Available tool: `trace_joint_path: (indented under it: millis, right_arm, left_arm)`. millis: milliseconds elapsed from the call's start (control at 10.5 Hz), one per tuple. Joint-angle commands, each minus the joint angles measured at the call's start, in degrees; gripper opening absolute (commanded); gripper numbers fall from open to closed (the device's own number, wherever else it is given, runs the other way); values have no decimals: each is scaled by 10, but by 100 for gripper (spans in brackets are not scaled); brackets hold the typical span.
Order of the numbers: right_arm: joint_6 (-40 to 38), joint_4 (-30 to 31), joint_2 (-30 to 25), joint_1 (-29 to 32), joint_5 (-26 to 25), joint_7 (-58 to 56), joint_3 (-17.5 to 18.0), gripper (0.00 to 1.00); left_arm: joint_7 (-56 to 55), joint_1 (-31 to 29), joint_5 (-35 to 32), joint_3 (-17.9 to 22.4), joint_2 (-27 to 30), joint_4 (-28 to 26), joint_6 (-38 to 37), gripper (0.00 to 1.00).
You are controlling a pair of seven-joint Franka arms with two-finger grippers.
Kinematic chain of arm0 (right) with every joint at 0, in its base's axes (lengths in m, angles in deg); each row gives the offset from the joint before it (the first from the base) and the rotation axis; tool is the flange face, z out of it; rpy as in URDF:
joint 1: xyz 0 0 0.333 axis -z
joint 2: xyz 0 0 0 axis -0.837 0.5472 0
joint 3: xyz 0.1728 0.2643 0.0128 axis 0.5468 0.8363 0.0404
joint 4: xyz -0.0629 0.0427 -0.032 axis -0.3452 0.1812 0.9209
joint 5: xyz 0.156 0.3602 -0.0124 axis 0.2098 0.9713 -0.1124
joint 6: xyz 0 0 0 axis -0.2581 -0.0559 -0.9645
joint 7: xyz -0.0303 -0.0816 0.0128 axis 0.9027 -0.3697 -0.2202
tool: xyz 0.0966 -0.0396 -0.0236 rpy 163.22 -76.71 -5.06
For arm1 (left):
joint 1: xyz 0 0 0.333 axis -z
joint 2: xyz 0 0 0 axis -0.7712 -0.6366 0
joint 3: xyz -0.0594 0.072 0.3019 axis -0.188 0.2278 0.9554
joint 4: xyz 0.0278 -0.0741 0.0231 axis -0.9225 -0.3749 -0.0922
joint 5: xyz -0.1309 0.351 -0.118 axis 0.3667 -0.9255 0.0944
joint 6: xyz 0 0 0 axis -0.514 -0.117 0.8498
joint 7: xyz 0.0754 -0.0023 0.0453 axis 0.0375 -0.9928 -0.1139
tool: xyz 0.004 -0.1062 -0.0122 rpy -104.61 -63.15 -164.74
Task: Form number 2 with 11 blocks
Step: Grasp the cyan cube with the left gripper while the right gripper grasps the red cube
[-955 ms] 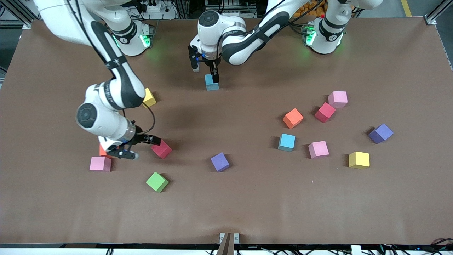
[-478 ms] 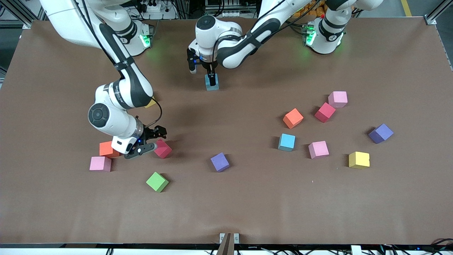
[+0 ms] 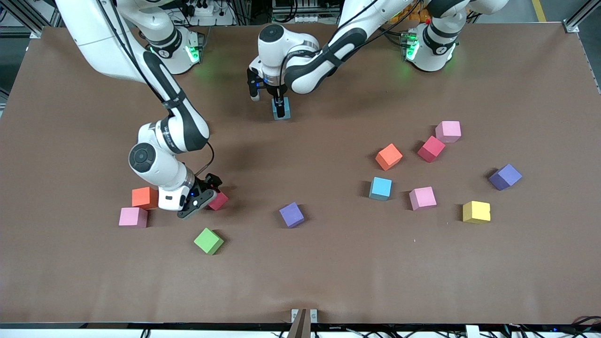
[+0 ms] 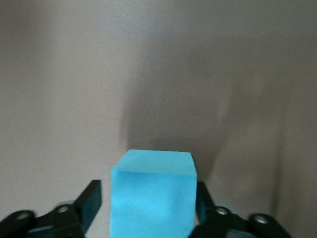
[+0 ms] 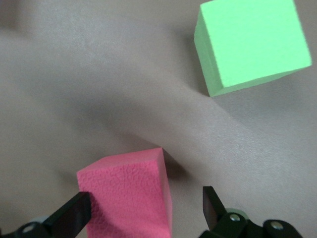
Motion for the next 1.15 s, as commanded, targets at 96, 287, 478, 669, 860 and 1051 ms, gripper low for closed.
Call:
trace_joint_path:
  millis: [96, 287, 478, 669, 860, 1051]
  right_arm:
    - [12, -2, 16, 1, -2, 8, 1, 100]
    - [1, -7, 11, 0, -2, 28, 3, 100]
    - [-32, -31, 7, 5, -2, 26, 8, 100]
    - [-83, -58, 0, 10, -3, 23, 8, 100]
    - [-83, -56, -1, 9, -2, 23, 8, 100]
    - [-75, -48, 2, 9, -2, 23, 14, 100]
  left_arm:
    - [-10, 3, -23, 4, 27, -34, 6, 0]
    - [-7, 4, -24, 2, 47, -64, 6, 0]
    - [-1, 4, -24, -3, 53, -80, 5, 0]
    - [9, 14, -24, -3, 59, -84, 5, 0]
    - [25, 20, -24, -8, 59, -83, 5, 0]
    - [22, 23, -22, -9, 61, -83, 6, 0]
